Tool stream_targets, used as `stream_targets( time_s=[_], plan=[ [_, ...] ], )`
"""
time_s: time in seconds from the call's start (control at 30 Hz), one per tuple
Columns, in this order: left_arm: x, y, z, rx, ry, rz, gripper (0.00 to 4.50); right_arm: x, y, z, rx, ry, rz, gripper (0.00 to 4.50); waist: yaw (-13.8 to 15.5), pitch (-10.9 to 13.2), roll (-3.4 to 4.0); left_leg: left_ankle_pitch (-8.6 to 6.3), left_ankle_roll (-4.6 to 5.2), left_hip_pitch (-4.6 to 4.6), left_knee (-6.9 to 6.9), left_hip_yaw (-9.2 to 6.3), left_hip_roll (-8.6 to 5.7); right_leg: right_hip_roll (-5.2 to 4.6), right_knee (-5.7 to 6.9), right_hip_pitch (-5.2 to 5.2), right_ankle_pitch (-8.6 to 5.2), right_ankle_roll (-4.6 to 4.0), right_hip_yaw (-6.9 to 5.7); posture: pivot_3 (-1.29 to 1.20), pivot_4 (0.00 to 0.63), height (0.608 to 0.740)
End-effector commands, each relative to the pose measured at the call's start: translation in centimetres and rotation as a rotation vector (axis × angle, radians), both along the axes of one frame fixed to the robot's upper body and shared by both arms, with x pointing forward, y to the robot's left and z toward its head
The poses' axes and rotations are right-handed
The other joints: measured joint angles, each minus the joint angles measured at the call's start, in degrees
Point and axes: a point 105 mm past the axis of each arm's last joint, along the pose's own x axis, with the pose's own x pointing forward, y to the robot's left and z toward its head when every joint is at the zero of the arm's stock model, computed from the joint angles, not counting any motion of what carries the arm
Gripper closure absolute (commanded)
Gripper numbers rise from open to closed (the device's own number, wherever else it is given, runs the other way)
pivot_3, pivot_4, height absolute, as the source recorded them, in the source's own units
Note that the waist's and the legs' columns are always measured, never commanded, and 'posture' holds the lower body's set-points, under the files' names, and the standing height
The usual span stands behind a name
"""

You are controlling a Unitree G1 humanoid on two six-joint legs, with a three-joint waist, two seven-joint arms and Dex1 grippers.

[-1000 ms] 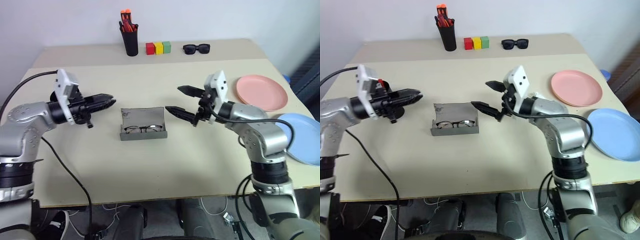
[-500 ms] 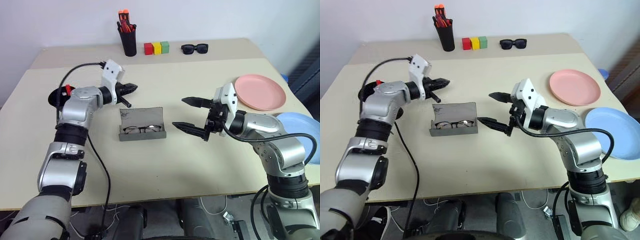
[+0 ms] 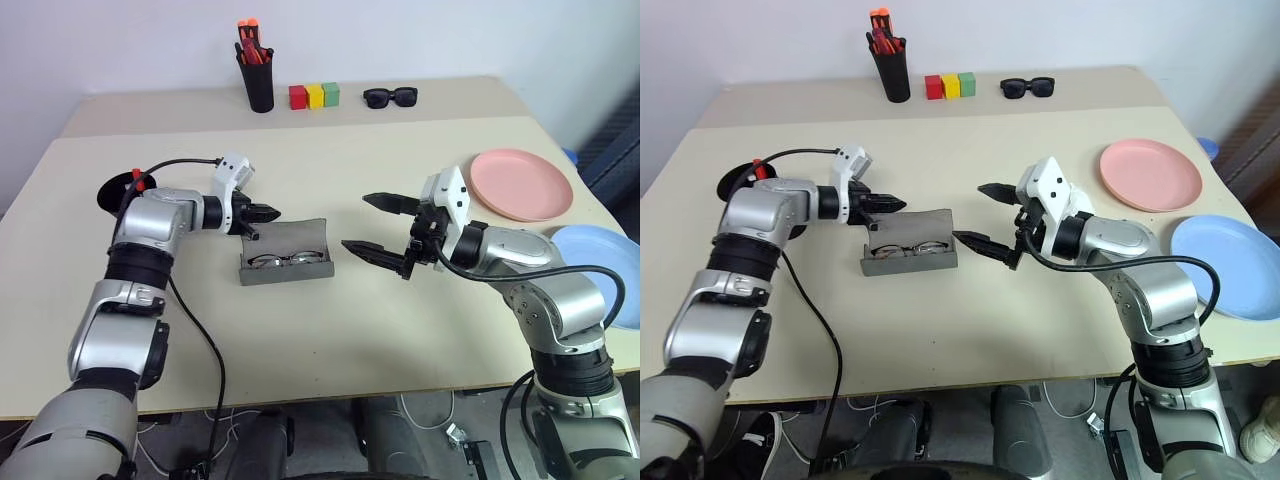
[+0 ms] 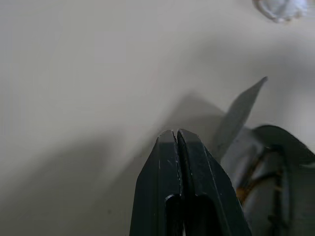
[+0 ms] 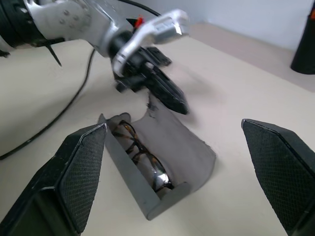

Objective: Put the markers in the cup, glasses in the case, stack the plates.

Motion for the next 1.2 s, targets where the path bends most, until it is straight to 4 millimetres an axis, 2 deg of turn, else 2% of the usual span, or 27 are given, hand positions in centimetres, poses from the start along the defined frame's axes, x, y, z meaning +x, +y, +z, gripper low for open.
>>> stream_targets(
  time_s=[0.03,0.17,0.33,0.47,0.57,0.67,0.7,0.8,0.9,1.03,1.2],
  plan=[
    [-2.1,-0.4,0.3,0.001,0.003,-0.114,4.47,0.0,0.3,1.1,0.0,-0.057,0.01,0.0,0.1,0.0,0.0,0.0,0.0,-0.01,0.0,0.0,0.0,0.0,0.0,0.0,0.0,0.0,0.0,0.0,0.15,0.74],
    [-4.1,-0.7,0.0,0.003,0.023,-0.186,4.47,0.1,0.2,0.9,-0.009,-0.056,0.009,0.0,0.4,0.0,0.0,0.0,0.0,-0.05,0.04,-0.01,0.0,-0.01,0.0,0.0,0.0,0.0,0.0,0.0,0.15,0.74],
    [-6.1,-0.9,-2.4,0.044,-0.003,-0.259,4.47,0.4,0.1,0.8,-0.023,-0.063,-0.002,0.0,0.4,0.0,0.0,0.0,0.0,-0.02,0.05,-0.03,0.0,-0.01,0.0,0.04,0.0,0.0,0.0,0.0,0.15,0.74],
    [-4.7,-1.4,-0.6,-0.061,-0.083,-0.169,4.47,0.6,-0.2,1.0,-0.029,-0.071,-0.013,0.0,0.9,0.0,0.0,0.0,0.0,0.02,0.09,-0.04,-0.01,-0.02,0.0,0.12,0.0,0.0,-0.01,0.0,0.15,0.74],
    [-4.5,-1.4,0.7,-0.096,-0.13,-0.173,4.47,1.0,-0.7,1.1,-0.031,-0.071,-0.042,0.0,0.9,0.0,0.0,0.0,0.0,0.01,0.1,-0.04,-0.01,-0.02,0.0,0.12,0.0,0.0,-0.01,0.0,0.15,0.74],
    [-3.9,-1.3,3.7,-0.235,-0.168,-0.165,3.65,1.6,-2.1,1.1,-0.05,-0.075,-0.102,0.0,0.9,0.0,0.0,0.0,0.0,0.0,0.09,-0.04,0.0,-0.01,0.0,0.09,0.0,0.0,-0.01,0.0,0.15,0.74],
    [-3.5,-1.2,4.6,-0.27,-0.187,-0.152,3.13,1.8,-2.7,1.2,-0.056,-0.077,-0.127,0.0,1.0,0.0,0.0,0.0,0.0,-0.02,0.1,-0.04,-0.01,-0.01,0.01,0.08,0.0,0.0,-0.01,0.0,0.15,0.74],
    [-3.2,-1.1,6.5,-0.321,-0.254,-0.16,1.6,2.4,-4.8,1.3,-0.082,-0.078,-0.215,0.0,1.4,0.0,0.0,0.0,0.0,-0.02,0.11,-0.02,-0.02,-0.03,-0.01,0.08,0.0,0.0,-0.01,0.0,0.15,0.74],
    [-3.5,-1.7,9.0,-0.447,-0.291,-0.205,0.11,3.2,-8.6,1.0,-0.146,-0.054,-0.368,0.0,1.8,0.0,0.0,0.0,0.0,-0.02,0.1,0.0,-0.02,-0.03,-0.03,0.08,0.0,0.0,-0.01,0.0,0.15,0.74],
    [-6.1,-3.3,10.7,-0.585,-0.273,-0.383,0.01,3.8,-15.4,0.1,-0.211,0.035,-0.635,0.0,2.0,0.0,-0.01,0.0,0.0,-0.06,0.12,0.0,-0.04,-0.05,-0.05,0.1,0.0,0.0,-0.01,0.0,0.15,0.74],
    [-6.8,-4.3,9.7,-0.573,-0.23,-0.438,0.01,1.2,-22.5,-3.9,-0.517,0.192,-0.877,0.0,1.9,0.0,0.0,-0.01,0.01,-0.01,0.08,0.02,-0.03,-0.04,-0.03,0.1,0.0,0.0,-0.01,0.0,0.15,0.74]
  ],
)
